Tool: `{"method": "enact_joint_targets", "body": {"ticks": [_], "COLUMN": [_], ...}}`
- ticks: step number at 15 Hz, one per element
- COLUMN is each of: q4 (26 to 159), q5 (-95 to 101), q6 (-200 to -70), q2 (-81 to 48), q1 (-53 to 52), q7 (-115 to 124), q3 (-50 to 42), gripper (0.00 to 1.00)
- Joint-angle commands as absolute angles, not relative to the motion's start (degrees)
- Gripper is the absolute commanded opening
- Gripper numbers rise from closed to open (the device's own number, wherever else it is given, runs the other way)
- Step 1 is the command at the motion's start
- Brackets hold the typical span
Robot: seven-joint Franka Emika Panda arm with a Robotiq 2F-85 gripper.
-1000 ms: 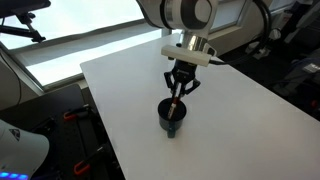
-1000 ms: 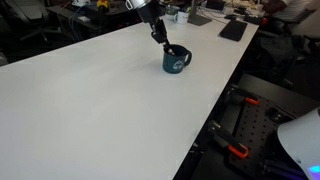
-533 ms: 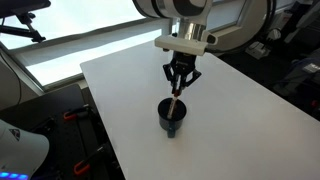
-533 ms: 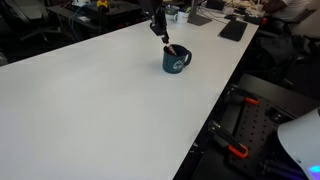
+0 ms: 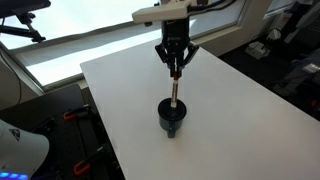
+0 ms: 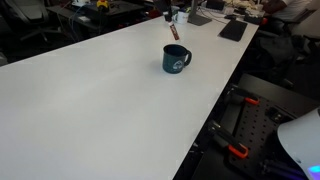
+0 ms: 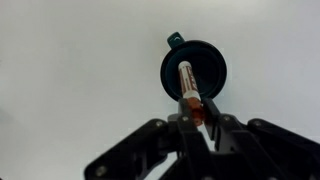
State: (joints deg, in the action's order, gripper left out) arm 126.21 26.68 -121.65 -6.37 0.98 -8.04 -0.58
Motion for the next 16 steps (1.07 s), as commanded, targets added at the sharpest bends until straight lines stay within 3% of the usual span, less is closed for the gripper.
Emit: {"method": "enact_joint_targets", "body": {"ticks": [1,9,16], "q4": [131.1,132.3,125.1], "q5": [30.3,38.7,46.1], "q6": [-124.2,-132.2,-129.2], "q2": [-0.8,-8.7,-21.7], "q1": [-0.1,-2.4,-5.2], "q7": [-6.7,-16.4,-19.1], "q3": [-0.2,2.4,3.9], "gripper": [0.05,0.05,0.05]}}
